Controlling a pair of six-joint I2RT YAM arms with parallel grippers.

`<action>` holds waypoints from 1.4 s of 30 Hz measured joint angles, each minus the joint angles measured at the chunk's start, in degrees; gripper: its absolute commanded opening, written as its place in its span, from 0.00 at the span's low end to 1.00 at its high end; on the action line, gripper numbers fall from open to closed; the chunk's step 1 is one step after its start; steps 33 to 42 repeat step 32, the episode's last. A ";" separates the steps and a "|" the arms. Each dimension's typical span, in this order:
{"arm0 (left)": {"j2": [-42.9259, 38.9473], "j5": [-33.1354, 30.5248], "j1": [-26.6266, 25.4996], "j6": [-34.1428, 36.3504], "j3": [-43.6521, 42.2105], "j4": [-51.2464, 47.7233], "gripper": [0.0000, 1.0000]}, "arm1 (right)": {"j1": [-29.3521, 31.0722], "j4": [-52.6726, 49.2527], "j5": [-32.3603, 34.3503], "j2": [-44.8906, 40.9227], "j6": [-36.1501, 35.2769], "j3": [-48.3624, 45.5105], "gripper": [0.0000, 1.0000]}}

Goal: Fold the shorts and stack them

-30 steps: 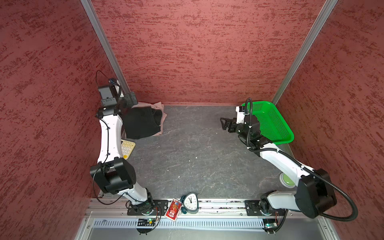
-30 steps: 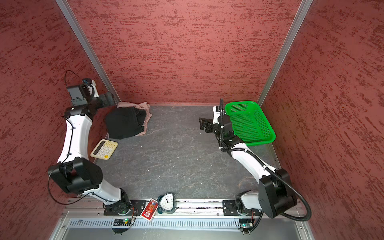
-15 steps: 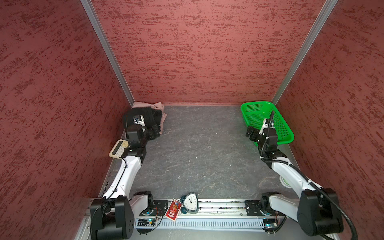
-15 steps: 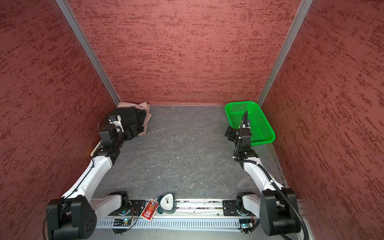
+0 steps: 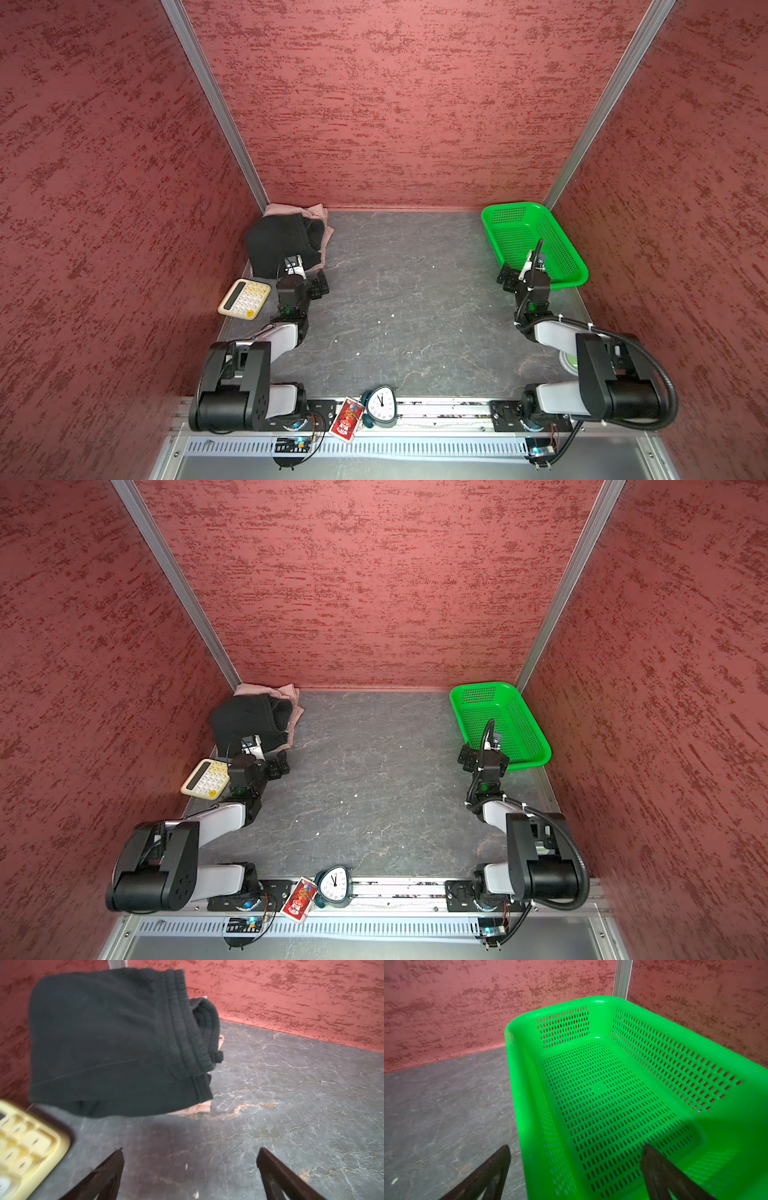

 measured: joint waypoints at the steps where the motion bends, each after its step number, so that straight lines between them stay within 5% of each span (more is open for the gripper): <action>1: 1.29 0.24 0.02 0.46 0.28 1.42 0.99 | -0.28 2.19 -0.37 0.57 -0.57 -0.74 0.99; 9: 9.62 3.58 0.35 2.86 0.13 12.31 0.99 | -1.51 24.57 -3.74 6.21 -3.13 -8.15 0.99; 42: 9.60 4.66 0.46 3.41 0.13 15.67 0.99 | -1.62 25.07 -10.27 6.97 -5.03 -7.39 0.99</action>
